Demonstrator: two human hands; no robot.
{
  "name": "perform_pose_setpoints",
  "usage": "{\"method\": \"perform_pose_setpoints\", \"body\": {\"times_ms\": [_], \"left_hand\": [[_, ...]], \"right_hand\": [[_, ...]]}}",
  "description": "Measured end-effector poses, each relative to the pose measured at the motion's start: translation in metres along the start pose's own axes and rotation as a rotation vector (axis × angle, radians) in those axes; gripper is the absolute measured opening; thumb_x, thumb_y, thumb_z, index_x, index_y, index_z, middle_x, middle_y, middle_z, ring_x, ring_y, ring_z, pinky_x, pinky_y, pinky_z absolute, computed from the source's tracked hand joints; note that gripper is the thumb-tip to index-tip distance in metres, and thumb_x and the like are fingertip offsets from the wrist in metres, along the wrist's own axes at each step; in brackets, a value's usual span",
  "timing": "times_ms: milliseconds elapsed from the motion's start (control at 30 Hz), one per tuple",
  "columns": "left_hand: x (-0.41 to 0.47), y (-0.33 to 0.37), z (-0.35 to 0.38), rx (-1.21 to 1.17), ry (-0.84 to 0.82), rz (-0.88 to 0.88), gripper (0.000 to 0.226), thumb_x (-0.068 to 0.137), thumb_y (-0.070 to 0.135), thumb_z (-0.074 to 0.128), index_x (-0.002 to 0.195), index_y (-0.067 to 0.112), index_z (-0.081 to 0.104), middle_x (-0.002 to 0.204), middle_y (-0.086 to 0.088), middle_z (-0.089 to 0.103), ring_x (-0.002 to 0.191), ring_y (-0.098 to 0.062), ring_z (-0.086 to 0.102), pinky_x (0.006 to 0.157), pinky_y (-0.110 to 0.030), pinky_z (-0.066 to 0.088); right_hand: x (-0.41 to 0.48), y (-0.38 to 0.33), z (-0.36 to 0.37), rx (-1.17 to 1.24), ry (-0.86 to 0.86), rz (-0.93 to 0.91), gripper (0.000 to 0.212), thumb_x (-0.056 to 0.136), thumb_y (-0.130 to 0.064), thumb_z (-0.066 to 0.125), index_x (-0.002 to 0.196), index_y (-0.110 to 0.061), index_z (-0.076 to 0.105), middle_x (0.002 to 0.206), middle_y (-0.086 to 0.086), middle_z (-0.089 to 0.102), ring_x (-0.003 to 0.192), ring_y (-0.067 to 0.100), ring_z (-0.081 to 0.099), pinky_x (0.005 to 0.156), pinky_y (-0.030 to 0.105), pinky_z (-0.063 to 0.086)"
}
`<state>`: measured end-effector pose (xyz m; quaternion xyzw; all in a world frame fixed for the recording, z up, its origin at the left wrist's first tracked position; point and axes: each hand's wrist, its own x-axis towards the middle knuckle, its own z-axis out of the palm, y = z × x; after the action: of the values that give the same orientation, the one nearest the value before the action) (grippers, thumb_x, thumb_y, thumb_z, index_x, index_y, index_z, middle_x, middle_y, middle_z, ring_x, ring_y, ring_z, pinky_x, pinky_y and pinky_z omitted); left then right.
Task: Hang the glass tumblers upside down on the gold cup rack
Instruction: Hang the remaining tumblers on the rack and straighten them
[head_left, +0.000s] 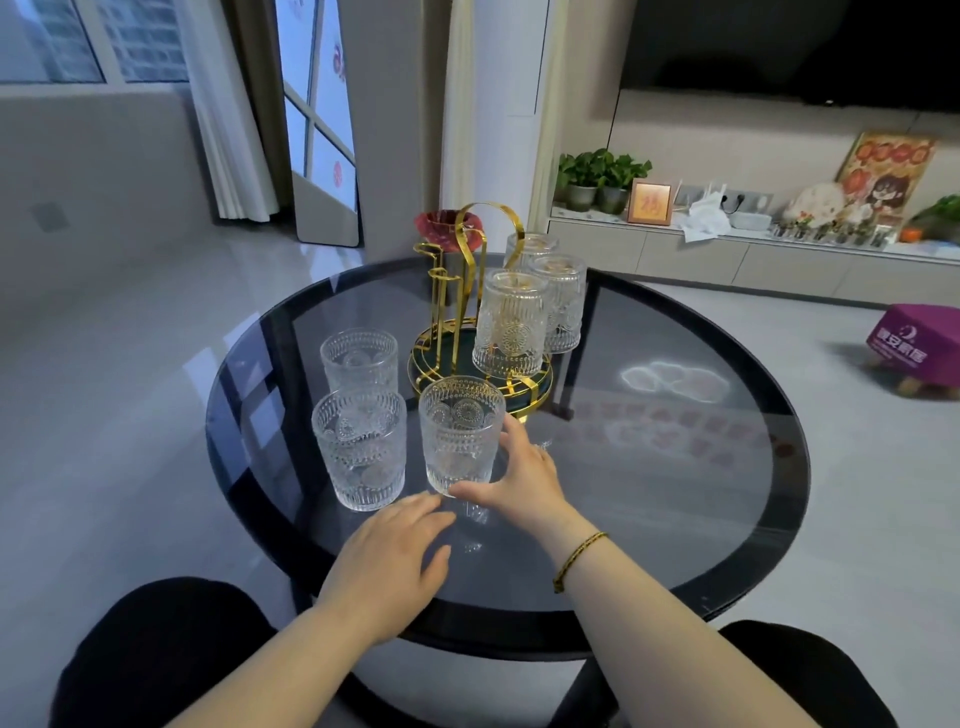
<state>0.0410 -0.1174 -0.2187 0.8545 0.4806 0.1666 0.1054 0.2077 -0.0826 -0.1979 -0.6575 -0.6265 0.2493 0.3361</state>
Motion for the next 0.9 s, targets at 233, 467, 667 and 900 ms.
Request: {"method": "perform_pose_setpoints", "body": {"times_ms": [233,467,667,900], "left_hand": [[0.001,0.000,-0.002,-0.041,0.001,0.002,0.041,0.088,0.034,0.042,0.129,0.028,0.041,0.143,0.009,0.036,0.134,-0.006,0.025,0.110,-0.025,0.020],[0.000,0.003,-0.005,-0.049,-0.013,-0.014,0.041,0.089,0.033,0.042,0.130,0.028,0.040,0.145,0.008,0.034,0.136,-0.006,0.022,0.111,-0.026,0.018],[0.000,0.009,-0.009,-0.022,-0.060,-0.046,0.042,0.092,0.033,0.038,0.133,0.026,0.033,0.149,0.009,0.025,0.138,-0.005,0.016,0.112,-0.025,0.014],[0.009,0.033,-0.046,-0.226,0.064,0.095,0.035,0.088,0.027,0.049,0.123,0.031,0.047,0.133,0.025,0.033,0.125,0.012,0.018,0.101,-0.001,0.010]], "right_hand": [[0.006,-0.004,0.004,-0.007,-0.017,-0.028,0.093,0.049,-0.047,0.079,0.122,-0.020,0.029,0.124,0.004,0.051,0.120,0.027,0.038,0.100,0.038,0.031],[0.006,-0.001,0.002,0.047,-0.043,-0.012,0.083,0.052,-0.044,0.078,0.117,-0.017,0.034,0.119,0.004,0.054,0.116,0.026,0.044,0.093,0.036,0.041],[-0.009,0.001,-0.008,0.261,-0.019,0.013,0.067,0.058,-0.032,0.078,0.109,-0.025,0.034,0.102,-0.011,0.050,0.103,0.014,0.052,0.081,0.026,0.043],[-0.029,-0.002,-0.052,0.392,0.093,-0.067,0.056,0.059,-0.020,0.078,0.094,-0.041,0.039,0.103,-0.020,0.052,0.097,-0.003,0.052,0.074,0.006,0.044]]}}
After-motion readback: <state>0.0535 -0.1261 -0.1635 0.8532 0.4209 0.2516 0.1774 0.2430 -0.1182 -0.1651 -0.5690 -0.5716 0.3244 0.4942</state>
